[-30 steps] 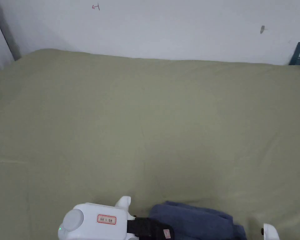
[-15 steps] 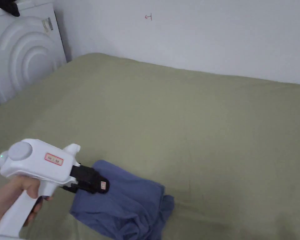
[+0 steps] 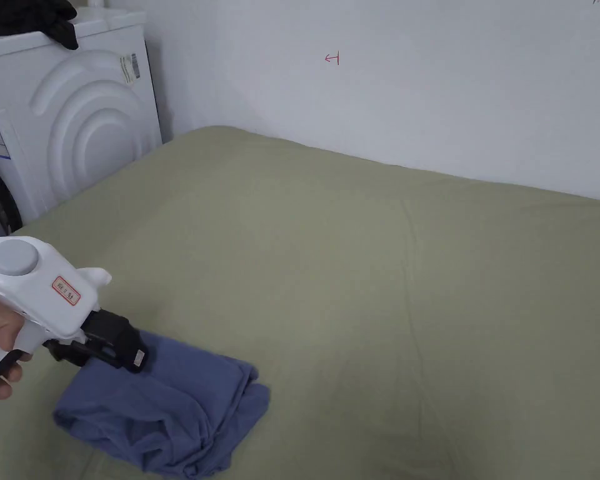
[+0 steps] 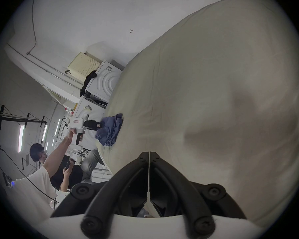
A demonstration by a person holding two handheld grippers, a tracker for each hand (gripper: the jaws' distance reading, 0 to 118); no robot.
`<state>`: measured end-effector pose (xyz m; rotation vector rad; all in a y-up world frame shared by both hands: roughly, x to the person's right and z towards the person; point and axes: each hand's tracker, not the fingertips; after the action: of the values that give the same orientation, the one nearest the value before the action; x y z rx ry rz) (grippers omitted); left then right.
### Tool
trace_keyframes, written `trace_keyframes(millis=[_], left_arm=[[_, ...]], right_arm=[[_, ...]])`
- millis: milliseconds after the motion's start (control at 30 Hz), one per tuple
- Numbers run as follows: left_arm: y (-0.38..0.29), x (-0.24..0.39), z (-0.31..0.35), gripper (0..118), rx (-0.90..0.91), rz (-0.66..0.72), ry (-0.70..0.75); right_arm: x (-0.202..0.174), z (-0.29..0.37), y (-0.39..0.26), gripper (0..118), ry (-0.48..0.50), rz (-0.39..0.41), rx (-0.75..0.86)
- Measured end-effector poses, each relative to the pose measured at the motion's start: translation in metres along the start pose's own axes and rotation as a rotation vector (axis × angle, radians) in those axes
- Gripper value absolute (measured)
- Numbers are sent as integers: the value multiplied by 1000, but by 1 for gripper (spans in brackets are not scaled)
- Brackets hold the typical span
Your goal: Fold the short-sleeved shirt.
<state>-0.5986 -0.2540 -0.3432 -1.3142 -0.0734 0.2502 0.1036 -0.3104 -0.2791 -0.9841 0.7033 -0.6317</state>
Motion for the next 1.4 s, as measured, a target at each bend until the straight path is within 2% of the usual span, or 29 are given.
trace_keyframes(millis=[33, 133, 167, 200, 233, 267, 300, 333, 433, 567, 633, 700, 800, 833, 933, 1133, 1333, 1367, 1400], left_arm=[[-4, 4, 5, 117, 10, -3, -3], [-19, 20, 29, 117, 60, -14, 16], [-27, 31, 38, 114, 71, -26, 33], [-33, 43, 45, 105, 87, -36, 40], [-40, 51, 52, 83, 134, -39, 58], [-49, 66, 58, 33, 194, -36, 45], [-58, 83, 64, 0, 232, -35, 32], [-67, 100, 65, 0, 287, -11, 4], [-92, 171, 65, 0, 436, -48, 13], [-125, 276, 63, 0, 630, -28, -145], [-135, 321, 63, 0, 733, -96, -124], [-147, 367, 70, 0, 843, -159, -75], [-164, 416, 82, 0, 970, -217, -22], [-168, 426, 87, 0, 1013, -240, 30], [-183, 450, 102, 0, 1136, -315, 164], [-192, 453, 123, 0, 1173, -335, 163], [-192, 445, 122, 0, 1155, -309, 165], [-192, 444, 121, 2, 1154, -305, 167], [-191, 443, 121, 8, 1152, -303, 168]], right_arm=[[1, 3, 0, 4, 5, -1, 7], [-1, 19, 1, 4, 13, 14, 29], [-3, 26, 2, 4, 15, 24, 36], [-6, 34, 3, 4, 13, 42, 46], [-10, 41, 5, 4, 1, 70, 63], [-15, 50, 5, 4, -20, 97, 84], [-22, 59, 6, 4, -52, 122, 110], [-29, 68, 7, 4, -84, 155, 140], [-57, 94, 6, 4, -225, 254, 268], [-99, 123, 1, 4, -451, 419, 441], [-117, 135, -4, 4, -521, 496, 539], [-137, 145, -9, 4, -640, 552, 643], [-153, 154, -18, 4, -730, 649, 759], [-158, 156, -21, 4, -749, 660, 784], [-168, 167, -27, 4, -720, 679, 824], [-181, 178, -31, 4, -733, 696, 881], [-178, 182, -28, 4, -733, 670, 889], [-177, 182, -28, 4, -735, 665, 885], [-175, 183, -27, 6, -735, 658, 881]])
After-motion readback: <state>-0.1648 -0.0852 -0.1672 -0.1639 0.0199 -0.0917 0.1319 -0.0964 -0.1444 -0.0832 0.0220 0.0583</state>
